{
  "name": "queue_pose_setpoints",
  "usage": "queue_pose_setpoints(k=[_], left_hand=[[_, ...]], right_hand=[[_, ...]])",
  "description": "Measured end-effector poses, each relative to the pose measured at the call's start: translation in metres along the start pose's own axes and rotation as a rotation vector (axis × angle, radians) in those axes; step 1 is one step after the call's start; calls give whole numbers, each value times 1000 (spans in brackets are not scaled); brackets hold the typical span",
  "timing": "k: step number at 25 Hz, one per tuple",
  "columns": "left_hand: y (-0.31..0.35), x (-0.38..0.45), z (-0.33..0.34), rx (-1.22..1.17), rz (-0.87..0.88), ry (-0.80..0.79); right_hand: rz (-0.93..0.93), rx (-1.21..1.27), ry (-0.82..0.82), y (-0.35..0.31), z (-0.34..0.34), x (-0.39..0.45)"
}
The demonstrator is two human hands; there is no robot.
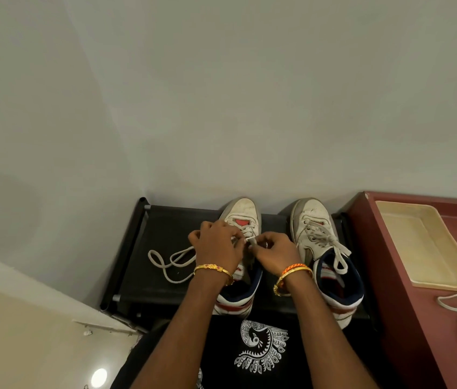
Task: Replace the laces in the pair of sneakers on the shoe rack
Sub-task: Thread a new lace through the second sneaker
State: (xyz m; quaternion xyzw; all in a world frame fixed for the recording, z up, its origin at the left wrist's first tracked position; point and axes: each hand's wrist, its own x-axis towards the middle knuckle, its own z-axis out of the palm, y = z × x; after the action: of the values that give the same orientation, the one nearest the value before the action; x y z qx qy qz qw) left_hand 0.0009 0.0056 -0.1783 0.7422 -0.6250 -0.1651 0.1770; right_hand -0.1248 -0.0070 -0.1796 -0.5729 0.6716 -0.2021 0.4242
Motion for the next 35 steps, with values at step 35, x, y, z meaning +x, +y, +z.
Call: queue_pose_setpoints(k=[35], left_hand=[[9,2,19,5,118,-6]], right_hand=[[396,644,-159,11,-19,16]])
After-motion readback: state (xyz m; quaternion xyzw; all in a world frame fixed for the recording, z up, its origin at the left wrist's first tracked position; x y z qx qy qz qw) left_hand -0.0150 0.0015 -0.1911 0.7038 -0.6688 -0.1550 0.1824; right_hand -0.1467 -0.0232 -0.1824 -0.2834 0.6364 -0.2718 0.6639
